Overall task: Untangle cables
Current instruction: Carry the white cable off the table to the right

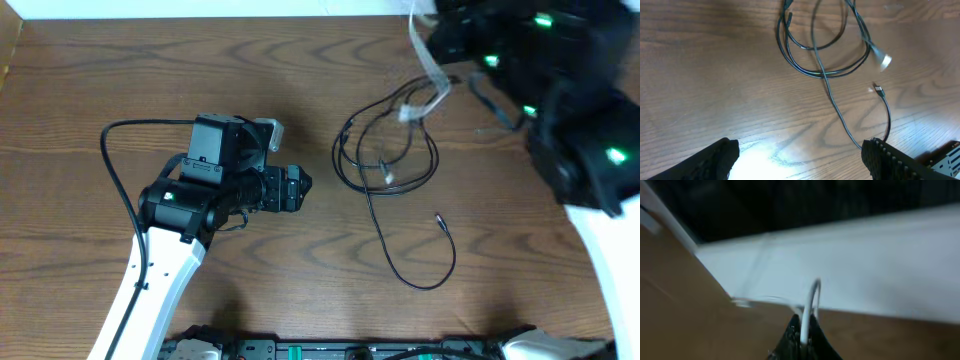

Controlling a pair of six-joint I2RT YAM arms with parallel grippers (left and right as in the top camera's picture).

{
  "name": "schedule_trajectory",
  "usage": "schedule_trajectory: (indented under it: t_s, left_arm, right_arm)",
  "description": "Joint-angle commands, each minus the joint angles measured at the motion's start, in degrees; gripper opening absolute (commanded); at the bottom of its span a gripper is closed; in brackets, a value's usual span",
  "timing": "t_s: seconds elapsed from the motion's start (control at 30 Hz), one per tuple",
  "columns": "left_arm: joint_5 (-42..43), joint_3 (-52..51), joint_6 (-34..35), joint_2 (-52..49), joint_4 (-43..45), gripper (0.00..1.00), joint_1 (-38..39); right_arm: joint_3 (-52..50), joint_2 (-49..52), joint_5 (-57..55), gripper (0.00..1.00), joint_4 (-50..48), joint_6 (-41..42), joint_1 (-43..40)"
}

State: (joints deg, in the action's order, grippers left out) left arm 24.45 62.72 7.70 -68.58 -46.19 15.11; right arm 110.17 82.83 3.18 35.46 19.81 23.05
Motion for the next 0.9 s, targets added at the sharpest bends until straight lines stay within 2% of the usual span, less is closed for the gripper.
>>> schedule_trajectory:
  t_s: [0.0,0.23,0.43,0.87]
  left_arm:
    - [-0.5,-0.2,-0.1,-0.3,0.0,0.85,0.1]
    - [-0.5,-0.2,-0.1,-0.3,-0.3,0.84,0.1]
    - [-0.5,-0.2,-0.1,-0.3,-0.3,0.84,0.1]
    - [-0.5,-0.2,-0.1,-0.3,-0.3,0.85,0.1]
  right_arm:
    - [0.2,0.7,-2.8,0.01,1.9,-4.1,-0.4]
    - [0.2,0.9,-19.6,0.01,10.7,-4.1,-2.9]
    - [0.2,1.0,-25.7,0.01,12.2,-5.3,-9.3]
    - [0.2,6.8,-27.0,0.01,11.0,-5.3,-37.4]
